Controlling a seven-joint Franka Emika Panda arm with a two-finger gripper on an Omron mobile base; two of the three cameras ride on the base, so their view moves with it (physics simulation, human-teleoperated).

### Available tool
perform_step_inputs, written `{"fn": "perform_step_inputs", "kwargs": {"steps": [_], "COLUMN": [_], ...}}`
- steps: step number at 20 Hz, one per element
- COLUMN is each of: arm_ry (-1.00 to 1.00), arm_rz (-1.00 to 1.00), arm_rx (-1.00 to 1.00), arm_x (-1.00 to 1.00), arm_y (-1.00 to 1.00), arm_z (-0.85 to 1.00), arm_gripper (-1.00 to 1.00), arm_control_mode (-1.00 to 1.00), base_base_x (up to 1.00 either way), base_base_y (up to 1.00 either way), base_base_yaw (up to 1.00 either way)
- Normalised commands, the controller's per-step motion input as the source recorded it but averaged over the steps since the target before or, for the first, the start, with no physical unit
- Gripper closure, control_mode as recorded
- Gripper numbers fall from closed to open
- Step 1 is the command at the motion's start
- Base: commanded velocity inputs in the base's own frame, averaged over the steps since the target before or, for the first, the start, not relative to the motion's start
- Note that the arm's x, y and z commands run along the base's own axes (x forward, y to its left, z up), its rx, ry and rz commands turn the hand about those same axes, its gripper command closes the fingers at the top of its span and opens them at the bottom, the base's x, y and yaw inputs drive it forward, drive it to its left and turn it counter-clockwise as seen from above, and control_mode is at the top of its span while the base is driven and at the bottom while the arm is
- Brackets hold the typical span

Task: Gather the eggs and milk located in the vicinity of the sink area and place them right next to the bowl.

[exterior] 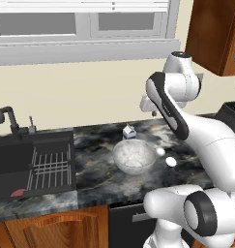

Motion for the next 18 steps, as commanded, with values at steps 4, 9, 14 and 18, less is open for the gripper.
{"fn": "perform_step_inputs", "kwargs": {"steps": [4, 9, 14, 18], "arm_ry": [0.04, 0.03, 0.00, -0.03], "arm_rz": [0.00, 0.00, 0.02, 0.03], "arm_rx": [0.00, 0.00, 0.01, 0.00], "arm_x": [-0.13, -0.13, 0.00, 0.18], "arm_y": [-0.05, -0.29, -0.48, 0.07], "arm_z": [-0.10, -0.10, -0.01, -0.16], "arm_gripper": [-1.00, -1.00, -1.00, -1.00], "arm_control_mode": [-1.00, -1.00, -1.00, -1.00], "base_base_x": [0.00, 0.00, 0.00, 0.00], "base_base_y": [0.00, 0.00, 0.00, 0.00], "base_base_yaw": [0.00, 0.00, 0.00, 0.00]}}
